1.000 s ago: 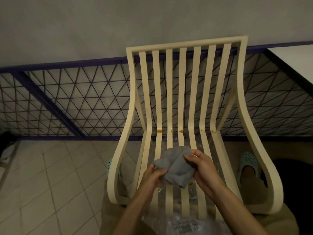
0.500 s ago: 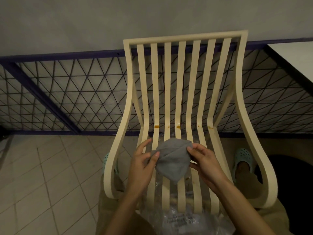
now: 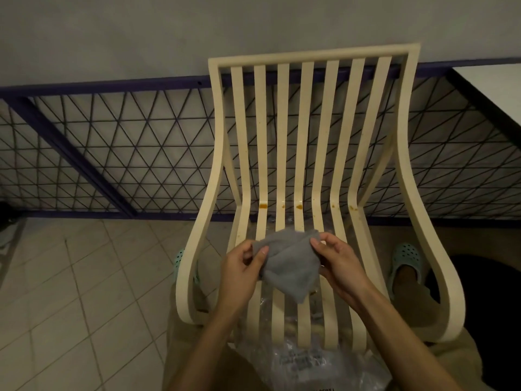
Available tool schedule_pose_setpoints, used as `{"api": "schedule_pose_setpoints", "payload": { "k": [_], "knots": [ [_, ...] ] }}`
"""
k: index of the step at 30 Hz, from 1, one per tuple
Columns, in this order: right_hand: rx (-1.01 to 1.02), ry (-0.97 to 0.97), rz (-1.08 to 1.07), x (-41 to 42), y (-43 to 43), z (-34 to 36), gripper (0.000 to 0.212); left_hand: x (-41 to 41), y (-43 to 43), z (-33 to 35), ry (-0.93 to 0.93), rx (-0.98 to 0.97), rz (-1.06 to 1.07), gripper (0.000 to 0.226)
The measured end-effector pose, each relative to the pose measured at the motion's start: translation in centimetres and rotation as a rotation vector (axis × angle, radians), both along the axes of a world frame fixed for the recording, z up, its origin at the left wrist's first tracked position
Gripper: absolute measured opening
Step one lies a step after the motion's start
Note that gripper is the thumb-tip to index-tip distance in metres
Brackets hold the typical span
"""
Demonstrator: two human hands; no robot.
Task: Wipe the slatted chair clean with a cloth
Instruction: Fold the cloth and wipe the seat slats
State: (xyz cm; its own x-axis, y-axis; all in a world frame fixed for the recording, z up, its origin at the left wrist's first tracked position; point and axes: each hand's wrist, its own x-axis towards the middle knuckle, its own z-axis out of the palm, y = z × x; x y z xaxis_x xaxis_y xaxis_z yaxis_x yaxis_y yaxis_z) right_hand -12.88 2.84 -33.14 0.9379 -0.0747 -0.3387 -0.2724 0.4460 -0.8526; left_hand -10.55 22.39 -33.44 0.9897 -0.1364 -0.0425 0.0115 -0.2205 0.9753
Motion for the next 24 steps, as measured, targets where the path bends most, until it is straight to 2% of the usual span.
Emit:
{"api": "schedule_pose_setpoints", "payload": {
  "k": [3, 5, 8, 10, 12, 14, 16, 18, 22, 24],
  "knots": [
    [-0.048, 0.005, 0.01, 0.4, 0.2, -0.6, 0.031, 0.0, -0.1, -0.6, 0.048, -0.057, 0.006, 0.019],
    [-0.036, -0.001, -0.019, 0.6, 0.5, -0.8, 0.035, 0.0, 0.1, -1.0, 0.157, -0.161, -0.022, 0.02],
    [0.104, 0.045, -0.074, 1.0, 0.7, -1.1, 0.032, -0.4, -0.3, -1.9, 0.338, -0.226, -0.135, 0.042],
    [0.195, 0.077, -0.089, 1.1, 0.8, -1.5, 0.029, -0.9, -0.6, -2.6, 0.373, -0.224, -0.128, 0.049],
    [0.254, 0.085, -0.052, 0.6, 0.7, -2.1, 0.034, -1.1, -0.6, -3.0, 0.378, -0.259, -0.058, 0.049],
    [0.317, 0.138, 0.102, -0.4, 1.1, -3.2, 0.049, -1.2, -0.6, -3.4, 0.402, -0.299, 0.002, 0.054],
    [0.275, 0.269, 0.275, -1.8, 1.8, -4.2, 0.054, -1.3, -0.6, -4.0, 0.418, -0.3, 0.001, 0.061],
    [0.165, 0.35, 0.344, -2.6, 2.4, -5.1, 0.046, -1.6, -0.7, -4.5, 0.398, -0.267, -0.045, 0.066],
    [0.092, 0.321, 0.246, -2.6, 1.9, -6.0, 0.036, -2.3, -0.3, -5.2, 0.404, -0.253, -0.041, 0.065],
    [-0.029, 0.279, 0.297, -2.6, 1.4, -5.7, 0.035, -2.3, 0.1, -5.6, 0.452, -0.273, 0.029, 0.057]
  ]
}}
